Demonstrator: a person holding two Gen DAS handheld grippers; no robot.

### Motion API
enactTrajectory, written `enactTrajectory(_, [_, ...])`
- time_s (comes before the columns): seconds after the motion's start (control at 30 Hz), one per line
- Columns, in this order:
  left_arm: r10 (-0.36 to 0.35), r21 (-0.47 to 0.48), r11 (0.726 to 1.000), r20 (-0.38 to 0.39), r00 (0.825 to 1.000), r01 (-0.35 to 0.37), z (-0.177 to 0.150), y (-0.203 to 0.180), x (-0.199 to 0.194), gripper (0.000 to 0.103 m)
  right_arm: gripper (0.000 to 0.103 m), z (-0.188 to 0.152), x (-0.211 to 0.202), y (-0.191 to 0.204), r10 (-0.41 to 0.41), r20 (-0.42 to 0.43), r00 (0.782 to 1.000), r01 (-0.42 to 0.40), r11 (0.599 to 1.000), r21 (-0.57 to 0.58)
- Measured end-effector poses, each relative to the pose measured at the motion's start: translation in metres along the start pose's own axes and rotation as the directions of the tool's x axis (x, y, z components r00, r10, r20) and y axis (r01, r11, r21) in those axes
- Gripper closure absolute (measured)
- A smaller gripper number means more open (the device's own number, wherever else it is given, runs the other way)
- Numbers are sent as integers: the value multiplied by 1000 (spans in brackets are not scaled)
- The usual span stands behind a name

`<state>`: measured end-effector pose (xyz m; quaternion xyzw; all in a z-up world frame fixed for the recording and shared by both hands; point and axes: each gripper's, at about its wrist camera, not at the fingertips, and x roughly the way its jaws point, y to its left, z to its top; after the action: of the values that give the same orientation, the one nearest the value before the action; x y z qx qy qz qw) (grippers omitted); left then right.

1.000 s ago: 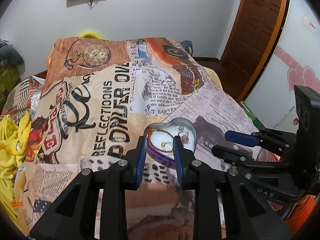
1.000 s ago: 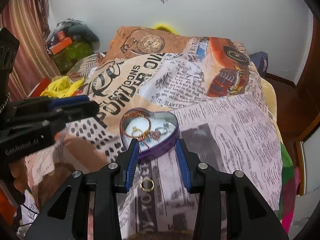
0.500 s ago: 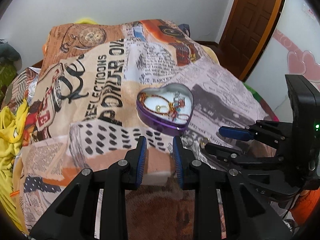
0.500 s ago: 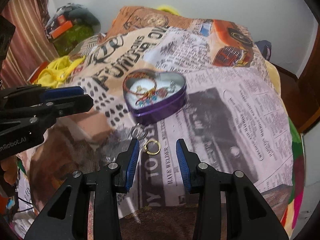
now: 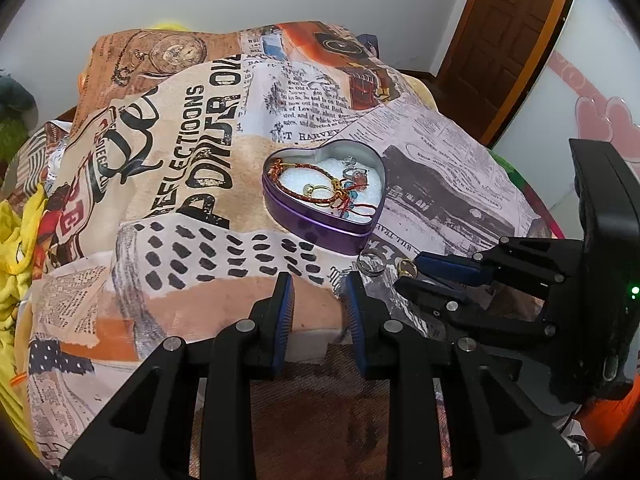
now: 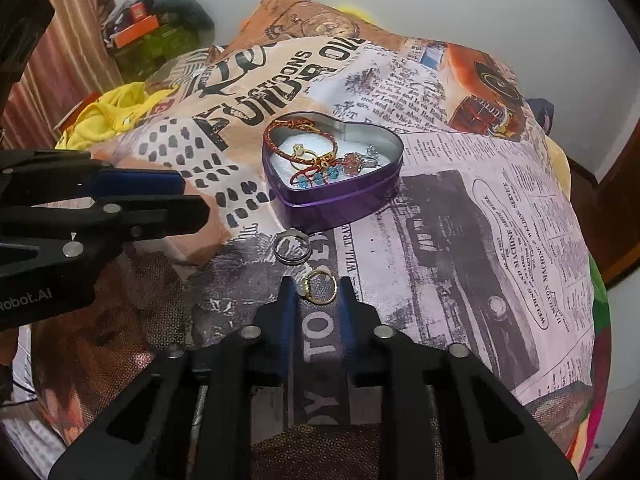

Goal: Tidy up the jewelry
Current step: 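Lower both tools to the remaining gold hoop and silver ring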

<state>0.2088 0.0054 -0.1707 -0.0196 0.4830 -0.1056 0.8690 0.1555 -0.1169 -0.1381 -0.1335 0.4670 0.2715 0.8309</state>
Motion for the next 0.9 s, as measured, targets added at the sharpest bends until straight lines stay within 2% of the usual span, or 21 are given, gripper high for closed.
enactTrajectory(0.03, [-1, 1, 1000, -2, 1000, 1, 0, -1, 1, 77, 85, 0, -1, 0, -3, 1, 1000, 3, 1000, -1])
enactTrajectory(0.1, [-7, 1, 1000, -7, 1000, 7, 0, -2, 3, 77, 94, 1, -2, 0, 8, 8, 1000, -8, 1000, 5])
enactTrajectory(0.13, [-8, 2, 1000, -9, 1000, 8, 1, -3, 4, 77, 95, 1, -3, 0, 13, 9, 1000, -13, 1000, 10])
enactTrajectory(0.53, [-28, 53, 998, -59, 998, 31, 5, -25, 28, 77, 95, -2, -27, -25, -20, 79, 997, 14, 997, 76])
enactTrajectory(0.7, [-28, 63, 997, -88, 996, 34, 9, -32, 43, 77, 95, -5, -30, -36, -20, 76, 997, 12, 995, 103])
enactTrajectory(0.8, [-16, 76, 997, -84, 996, 23, 11, -35, 49, 77, 90, -7, -24, -45, -18, 35, 999, 12, 990, 139])
enactTrajectory(0.9, [-13, 84, 996, -80, 997, 19, 13, -37, 52, 77, 80, -10, -19, -53, 4, 20, 1000, -7, 985, 173])
